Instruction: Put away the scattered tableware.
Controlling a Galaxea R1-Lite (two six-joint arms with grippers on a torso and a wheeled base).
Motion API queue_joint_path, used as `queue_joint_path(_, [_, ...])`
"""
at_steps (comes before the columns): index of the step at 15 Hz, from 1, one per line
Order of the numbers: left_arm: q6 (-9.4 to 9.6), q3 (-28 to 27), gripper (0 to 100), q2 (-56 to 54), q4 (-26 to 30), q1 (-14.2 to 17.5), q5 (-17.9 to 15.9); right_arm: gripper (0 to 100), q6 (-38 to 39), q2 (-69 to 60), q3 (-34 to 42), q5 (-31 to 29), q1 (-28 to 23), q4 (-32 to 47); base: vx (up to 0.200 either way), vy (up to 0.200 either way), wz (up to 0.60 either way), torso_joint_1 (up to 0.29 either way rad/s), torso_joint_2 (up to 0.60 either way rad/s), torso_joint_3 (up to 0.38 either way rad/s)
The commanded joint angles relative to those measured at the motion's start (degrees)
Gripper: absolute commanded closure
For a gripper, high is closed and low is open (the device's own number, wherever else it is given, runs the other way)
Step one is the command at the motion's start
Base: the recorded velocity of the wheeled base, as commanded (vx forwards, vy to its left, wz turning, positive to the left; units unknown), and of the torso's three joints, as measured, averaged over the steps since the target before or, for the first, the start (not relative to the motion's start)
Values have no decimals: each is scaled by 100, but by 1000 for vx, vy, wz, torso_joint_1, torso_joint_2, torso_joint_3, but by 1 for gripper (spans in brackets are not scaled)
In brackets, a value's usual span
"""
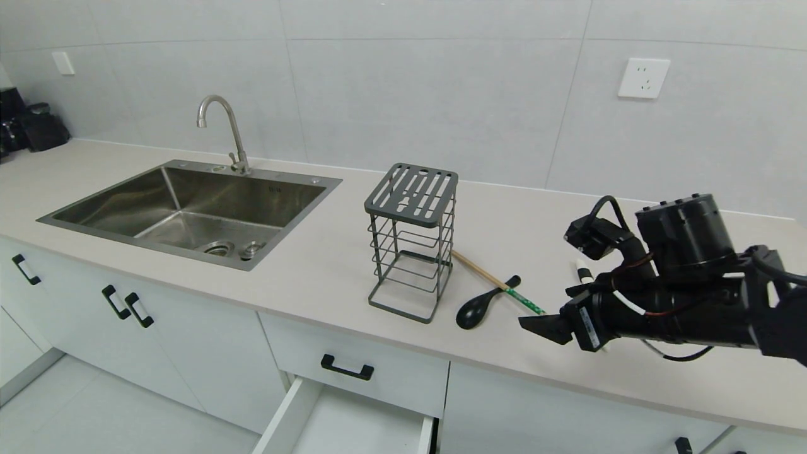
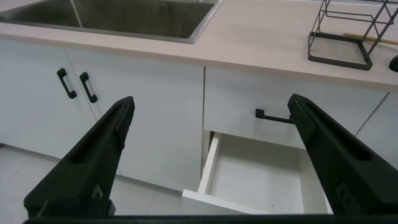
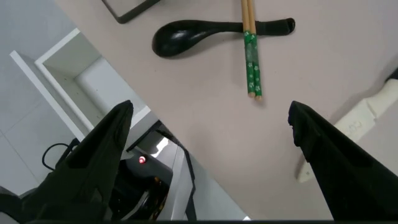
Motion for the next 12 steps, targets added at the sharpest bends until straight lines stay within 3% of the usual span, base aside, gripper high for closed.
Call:
queue_joint_path(1, [-1, 1, 0, 7, 0, 1, -1, 0, -42, 560, -179, 4, 7, 1, 0, 0, 0, 0, 0, 0])
queue_joint_path(3, [-1, 1, 0, 7, 0, 1, -1, 0, -77, 877, -197, 4, -28, -60, 0, 0, 0, 0, 0, 0])
queue_joint_path(7, [-1, 1, 0, 7, 0, 1, -1, 0, -279, 1712, -232, -5, -231, -1194, 0, 0, 0, 0, 0, 0])
queue_joint_path(12, [-1, 1, 0, 7, -9, 1, -1, 0, -499, 1905, -443, -14, -336, -1212, 0, 0, 0, 0, 0, 0])
